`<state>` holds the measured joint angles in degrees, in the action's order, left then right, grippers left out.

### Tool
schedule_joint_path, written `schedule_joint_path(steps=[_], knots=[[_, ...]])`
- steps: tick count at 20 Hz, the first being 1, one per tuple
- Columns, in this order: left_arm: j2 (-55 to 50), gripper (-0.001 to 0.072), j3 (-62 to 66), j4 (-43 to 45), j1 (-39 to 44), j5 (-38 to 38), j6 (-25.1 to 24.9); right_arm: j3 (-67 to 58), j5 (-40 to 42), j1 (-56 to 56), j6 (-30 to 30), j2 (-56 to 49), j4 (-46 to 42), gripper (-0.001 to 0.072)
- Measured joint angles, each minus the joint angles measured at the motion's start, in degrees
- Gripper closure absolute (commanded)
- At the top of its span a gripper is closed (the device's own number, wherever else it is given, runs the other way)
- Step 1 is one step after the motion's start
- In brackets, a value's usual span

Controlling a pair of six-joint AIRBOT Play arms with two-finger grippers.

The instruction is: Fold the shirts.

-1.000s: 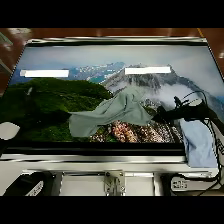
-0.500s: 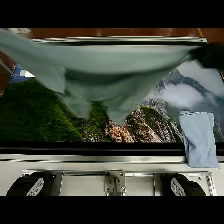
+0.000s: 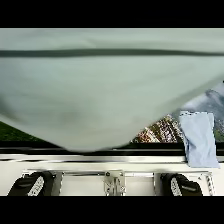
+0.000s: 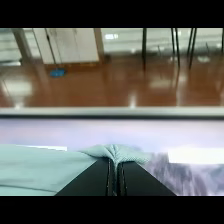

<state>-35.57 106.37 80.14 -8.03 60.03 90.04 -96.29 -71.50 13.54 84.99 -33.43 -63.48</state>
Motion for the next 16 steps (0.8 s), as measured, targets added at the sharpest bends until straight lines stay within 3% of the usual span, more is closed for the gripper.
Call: schedule_joint_path(steps=[5, 10, 12, 16], knots=[[0.2, 0.0672, -5.7, 4.2, -0.2, 9.4, -0.2, -0.3, -9.8, 0.0, 3.2, -5.0, -4.4, 0.0651], [-1.7, 0.0672, -21.3, 5.0, -0.2, 11.6, -0.5, 0.7, -14.0, -0.2, 4.1, -19.4, -6.9, 0.0650], [-4.3, 0.0672, -27.9, 3.7, -0.2, 10.8, -0.6, 2.6, -13.5, -0.2, 4.4, -26.9, -6.7, 0.0650], [-14.6, 0.0672, -36.3, 1.7, -0.2, 3.3, -0.2, 5.1, -4.1, -0.2, 4.8, -42.1, 0.4, 0.0650]])
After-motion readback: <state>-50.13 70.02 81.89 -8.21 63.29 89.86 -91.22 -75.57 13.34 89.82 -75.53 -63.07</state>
